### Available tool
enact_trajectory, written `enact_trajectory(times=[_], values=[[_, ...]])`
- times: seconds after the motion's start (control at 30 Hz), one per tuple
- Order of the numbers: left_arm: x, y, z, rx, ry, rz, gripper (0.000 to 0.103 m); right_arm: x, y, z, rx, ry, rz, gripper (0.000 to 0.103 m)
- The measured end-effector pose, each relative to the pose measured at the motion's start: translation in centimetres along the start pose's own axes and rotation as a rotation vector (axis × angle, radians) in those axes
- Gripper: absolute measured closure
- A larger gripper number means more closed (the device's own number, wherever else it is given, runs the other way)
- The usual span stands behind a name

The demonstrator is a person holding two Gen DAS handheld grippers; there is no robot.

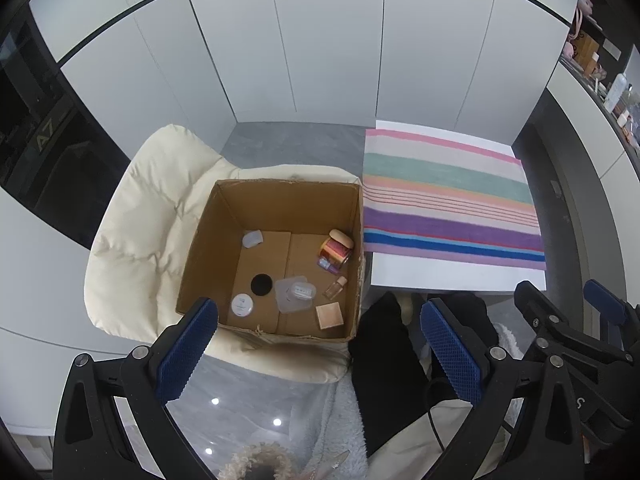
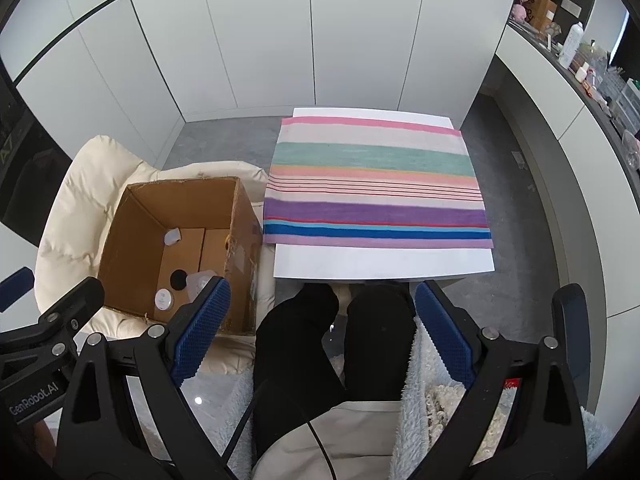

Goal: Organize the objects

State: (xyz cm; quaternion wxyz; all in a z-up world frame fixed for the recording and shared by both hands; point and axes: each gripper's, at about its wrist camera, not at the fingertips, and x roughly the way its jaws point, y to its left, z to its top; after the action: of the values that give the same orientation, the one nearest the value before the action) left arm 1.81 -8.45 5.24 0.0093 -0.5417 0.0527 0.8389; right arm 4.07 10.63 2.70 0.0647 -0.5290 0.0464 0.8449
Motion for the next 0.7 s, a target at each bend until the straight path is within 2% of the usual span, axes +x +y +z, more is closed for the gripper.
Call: enact_trajectory(times=[0.7], values=[[-0.02, 0.05, -0.12, -0.002, 0.013, -0.013, 0.001, 0.2, 0.32, -0.19, -0.02, -0.001, -0.018, 0.008]])
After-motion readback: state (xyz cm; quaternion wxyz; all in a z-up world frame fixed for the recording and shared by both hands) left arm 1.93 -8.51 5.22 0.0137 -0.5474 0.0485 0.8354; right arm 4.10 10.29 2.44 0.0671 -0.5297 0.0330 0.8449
